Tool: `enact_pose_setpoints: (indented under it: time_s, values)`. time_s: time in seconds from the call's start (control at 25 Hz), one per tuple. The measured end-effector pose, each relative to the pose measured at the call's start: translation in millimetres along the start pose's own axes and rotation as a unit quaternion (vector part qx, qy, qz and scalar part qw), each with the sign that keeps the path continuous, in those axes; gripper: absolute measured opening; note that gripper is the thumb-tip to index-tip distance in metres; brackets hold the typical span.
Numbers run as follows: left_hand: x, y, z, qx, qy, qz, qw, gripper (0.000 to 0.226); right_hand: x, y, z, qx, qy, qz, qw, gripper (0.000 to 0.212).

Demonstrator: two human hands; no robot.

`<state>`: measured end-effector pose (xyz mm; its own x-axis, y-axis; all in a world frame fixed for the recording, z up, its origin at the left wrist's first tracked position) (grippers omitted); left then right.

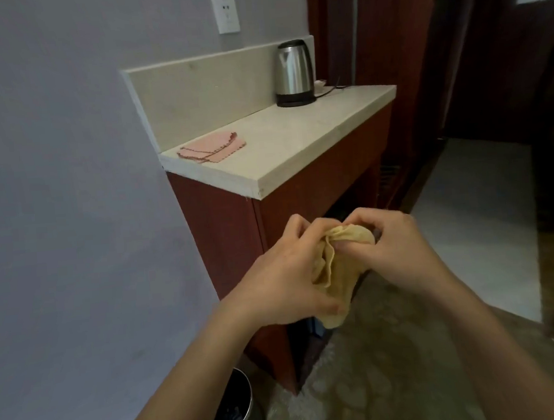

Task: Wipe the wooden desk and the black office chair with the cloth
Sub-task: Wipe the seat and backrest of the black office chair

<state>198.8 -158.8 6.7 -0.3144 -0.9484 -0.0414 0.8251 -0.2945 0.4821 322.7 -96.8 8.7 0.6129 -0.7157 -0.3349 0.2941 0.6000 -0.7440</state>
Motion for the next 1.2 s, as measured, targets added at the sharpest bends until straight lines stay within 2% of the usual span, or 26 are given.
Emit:
enact_pose_setpoints:
  time_s: [0.08,0.12,0.2,0.28,0.32,0.36,0.44,0.56,0.68,0.8,0.84,0.92,0.96,1.08,1.2]
  values:
    - [-22,-4,15,-0.024,0.090,0.031,0.995,0.080,-39,8,19,0.007,-0.030,0.017,0.999,0.019]
    - [-31,-9,26,0.017,0.143,0.043,0.989,0.071,-57,14,27,-0.006,-0.042,0.026,0.999,0.019]
    - [-39,-31,49,0.197,0.223,0.060,0.953,0.048,-88,23,37,-0.078,-0.065,0.053,0.993,0.015]
    - [-50,-57,66,0.384,0.227,0.057,0.893,0.040,-117,30,37,-0.136,-0.102,0.074,0.983,0.010]
    - [-58,-70,73,0.434,0.214,0.061,0.873,0.042,-134,34,34,-0.151,-0.124,0.080,0.978,0.008]
    - [-68,-83,79,0.458,0.195,0.070,0.864,0.045,-154,40,30,-0.161,-0.148,0.081,0.972,0.006]
    - [-92,-110,90,0.461,0.152,0.097,0.869,0.046,-196,52,20,-0.187,-0.200,0.063,0.960,0.010]
    - [-124,-158,120,0.428,0.145,0.148,0.880,0.039,-267,73,4,-0.212,-0.267,0.015,0.940,0.014]
    - [-155,-209,160,0.354,0.197,0.199,0.892,0.036,-347,89,-13,-0.178,-0.257,-0.013,0.950,0.023]
    - [-167,-242,182,0.133,0.266,0.294,0.908,0.045,-405,100,-32,-0.039,-0.222,-0.002,0.974,0.042]
    - [-169,-245,184,0.052,0.272,0.310,0.909,0.045,-418,102,-37,0.029,-0.229,0.019,0.973,0.051]
    - [-169,-239,180,-0.049,0.257,0.284,0.923,0.039,-428,102,-37,0.135,-0.262,0.092,0.951,0.064]
    - [-167,-232,176,-0.062,0.233,0.257,0.936,0.038,-426,101,-33,0.158,-0.284,0.138,0.936,0.065]
    - [-159,-208,153,-0.073,0.125,0.203,0.968,0.051,-395,97,-19,0.135,-0.353,0.242,0.893,0.053]
    - [-157,-197,135,-0.115,0.078,0.219,0.966,0.055,-362,102,-22,0.192,-0.368,0.339,0.844,0.059]
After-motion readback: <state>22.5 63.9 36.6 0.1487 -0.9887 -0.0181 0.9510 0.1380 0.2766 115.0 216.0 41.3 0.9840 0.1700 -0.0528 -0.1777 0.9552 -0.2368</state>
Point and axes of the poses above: each hand's wrist, its own x-axis away from the middle knuckle, its own z-axis out of the back of the hand, y = z × x, the point moved 6 cm from there along -x, towards the middle knuckle, and after that the axes turned 11 degrees about -y, right-handed, at the moved point
